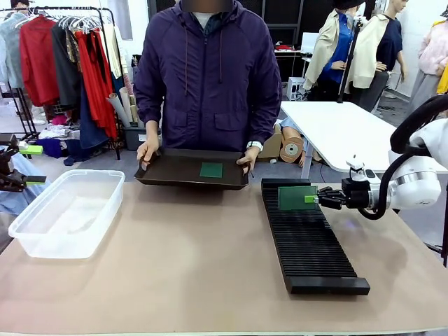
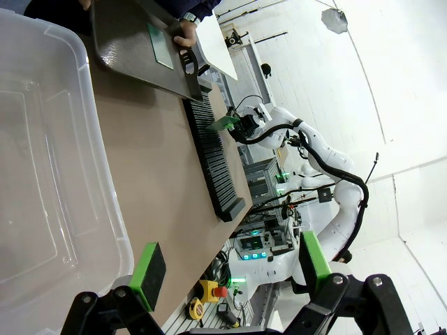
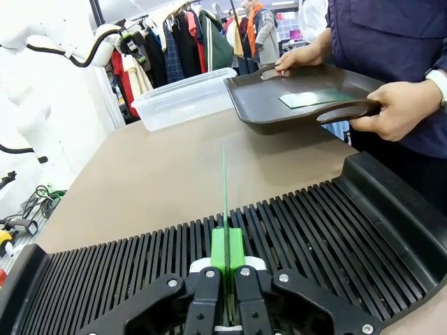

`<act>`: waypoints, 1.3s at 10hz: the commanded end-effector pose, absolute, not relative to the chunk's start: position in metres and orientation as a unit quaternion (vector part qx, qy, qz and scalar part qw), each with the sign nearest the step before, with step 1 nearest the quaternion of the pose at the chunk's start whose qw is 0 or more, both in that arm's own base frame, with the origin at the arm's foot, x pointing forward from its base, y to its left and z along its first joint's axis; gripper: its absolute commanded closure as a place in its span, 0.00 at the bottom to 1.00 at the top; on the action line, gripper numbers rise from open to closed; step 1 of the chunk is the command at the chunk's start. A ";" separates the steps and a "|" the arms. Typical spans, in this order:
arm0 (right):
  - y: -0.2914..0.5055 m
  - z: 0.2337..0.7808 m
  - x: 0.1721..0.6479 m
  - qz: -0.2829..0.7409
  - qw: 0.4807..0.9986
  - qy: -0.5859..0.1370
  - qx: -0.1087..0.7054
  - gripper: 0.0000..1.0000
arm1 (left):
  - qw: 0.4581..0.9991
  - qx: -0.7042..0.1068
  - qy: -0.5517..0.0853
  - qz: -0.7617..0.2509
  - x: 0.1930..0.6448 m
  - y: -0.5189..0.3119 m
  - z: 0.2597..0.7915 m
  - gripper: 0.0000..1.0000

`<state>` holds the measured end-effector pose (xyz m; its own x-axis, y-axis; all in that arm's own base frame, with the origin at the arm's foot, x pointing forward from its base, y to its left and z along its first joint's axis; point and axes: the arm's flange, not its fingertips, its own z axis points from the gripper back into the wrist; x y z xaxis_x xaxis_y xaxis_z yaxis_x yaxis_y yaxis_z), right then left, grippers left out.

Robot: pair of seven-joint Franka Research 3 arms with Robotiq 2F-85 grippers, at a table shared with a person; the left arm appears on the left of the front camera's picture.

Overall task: Sort PCBs into racks and boxes based on the side picked up.
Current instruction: If the short side of the Blank PCB is picked up, insert it into the PCB Rack ; if the long side is picked up, place it in the Organizing box.

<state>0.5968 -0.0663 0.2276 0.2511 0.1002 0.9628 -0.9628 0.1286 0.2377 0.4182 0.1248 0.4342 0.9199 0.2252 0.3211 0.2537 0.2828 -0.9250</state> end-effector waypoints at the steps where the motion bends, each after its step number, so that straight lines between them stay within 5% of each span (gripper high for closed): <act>1: -0.068 0.229 0.604 0.433 0.615 -0.422 0.506 1.00 | 0.776 -0.599 -0.197 -0.003 0.418 0.125 0.436 0.00; 13: -0.070 0.208 0.611 0.429 0.632 -0.416 0.493 1.00 | 0.776 -0.599 -0.197 -0.003 0.418 0.125 0.436 0.00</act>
